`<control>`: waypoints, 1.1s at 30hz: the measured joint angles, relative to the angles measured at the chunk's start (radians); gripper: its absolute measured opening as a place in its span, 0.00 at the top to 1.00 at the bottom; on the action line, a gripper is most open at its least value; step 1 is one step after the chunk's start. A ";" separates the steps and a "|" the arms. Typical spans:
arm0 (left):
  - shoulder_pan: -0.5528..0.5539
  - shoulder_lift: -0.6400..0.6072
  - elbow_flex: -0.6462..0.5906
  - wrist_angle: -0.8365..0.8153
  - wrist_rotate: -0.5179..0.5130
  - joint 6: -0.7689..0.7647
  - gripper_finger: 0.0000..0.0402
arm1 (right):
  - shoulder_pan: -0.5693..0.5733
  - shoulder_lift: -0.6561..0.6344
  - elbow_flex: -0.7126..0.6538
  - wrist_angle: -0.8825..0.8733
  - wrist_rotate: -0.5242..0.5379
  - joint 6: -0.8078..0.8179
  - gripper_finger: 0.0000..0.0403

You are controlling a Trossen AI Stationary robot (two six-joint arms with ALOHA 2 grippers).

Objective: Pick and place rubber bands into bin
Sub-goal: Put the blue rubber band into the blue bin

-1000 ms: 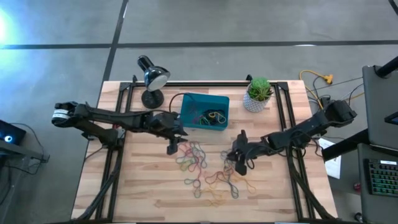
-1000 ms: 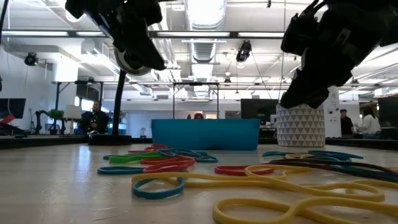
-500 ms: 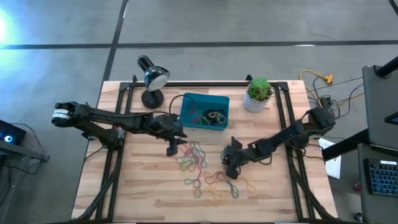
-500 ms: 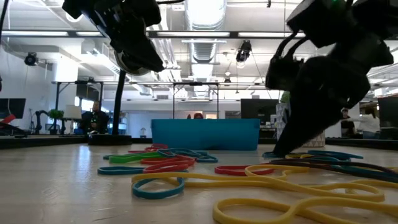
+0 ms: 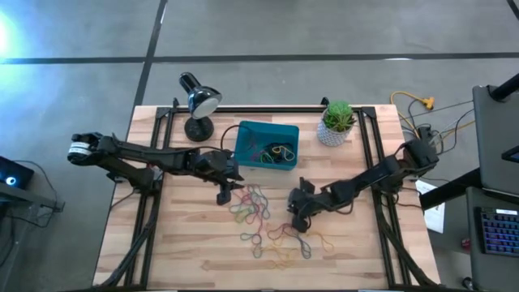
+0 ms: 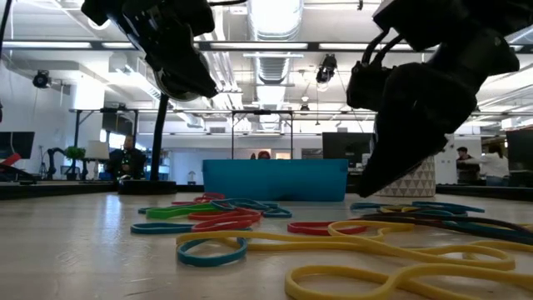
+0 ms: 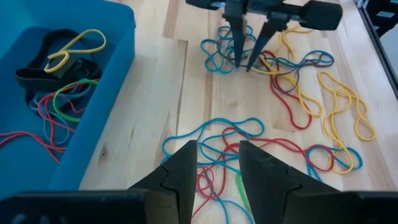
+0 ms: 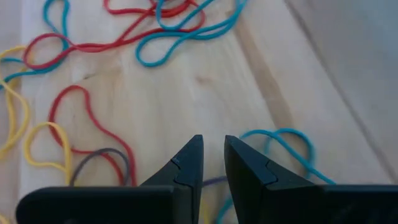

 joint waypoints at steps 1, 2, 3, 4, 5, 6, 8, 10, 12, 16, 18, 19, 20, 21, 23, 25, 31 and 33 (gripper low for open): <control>0.000 0.000 0.000 0.002 0.000 0.000 0.74 | 0.000 -0.005 0.000 -0.012 0.013 0.003 0.86; 0.000 0.000 -0.001 0.000 0.000 0.000 0.74 | 0.000 -0.008 0.001 -0.020 0.023 0.008 0.86; 0.000 0.000 -0.001 0.001 0.000 0.000 0.74 | 0.000 -0.011 0.001 -0.038 0.031 0.013 0.86; 0.000 0.000 -0.001 0.001 0.000 0.000 0.74 | 0.000 -0.012 0.000 -0.052 0.037 0.015 0.86; 0.000 0.000 -0.001 0.000 0.000 0.000 0.74 | -0.001 -0.012 0.000 -0.053 0.038 0.015 0.86; 0.000 0.000 -0.001 0.001 0.000 0.000 0.74 | -0.001 -0.010 0.000 -0.050 0.038 0.014 0.86; 0.000 0.000 -0.001 0.001 -0.001 0.000 0.74 | -0.001 -0.006 0.000 -0.052 0.038 0.011 0.86; 0.000 0.000 -0.001 0.001 -0.001 0.000 0.74 | 0.000 -0.003 0.000 -0.053 0.038 0.010 0.86; 0.000 0.000 -0.001 0.001 -0.001 0.000 0.74 | -0.001 0.003 0.000 -0.052 0.039 0.008 0.86; 0.000 0.000 -0.001 0.001 -0.002 0.000 0.74 | 0.000 0.021 0.000 -0.052 0.040 0.000 0.86; 0.000 0.000 -0.001 0.001 -0.003 0.000 0.74 | 0.000 0.031 0.000 -0.053 0.039 0.000 0.86; 0.000 0.000 -0.001 0.001 -0.003 0.000 0.74 | 0.000 0.037 0.000 -0.051 0.040 -0.001 0.86; 0.000 0.000 -0.001 0.001 -0.003 0.000 0.74 | 0.000 0.039 0.000 -0.048 0.041 0.001 0.86; 0.000 0.000 -0.001 0.001 -0.004 0.000 0.74 | 0.000 0.039 0.000 -0.048 0.041 0.001 0.86; 0.000 0.000 -0.001 0.001 -0.004 0.000 0.74 | 0.000 0.039 0.000 -0.048 0.041 0.000 0.86; 0.000 0.000 -0.001 0.001 -0.005 0.000 0.74 | 0.000 0.039 0.000 -0.049 0.041 -0.007 0.86; 0.000 0.002 -0.002 0.003 -0.017 0.000 0.74 | 0.000 0.041 0.000 -0.049 0.041 0.007 0.86; 0.000 0.002 -0.002 0.004 -0.018 0.000 0.74 | 0.000 0.042 0.000 -0.049 0.041 0.010 0.86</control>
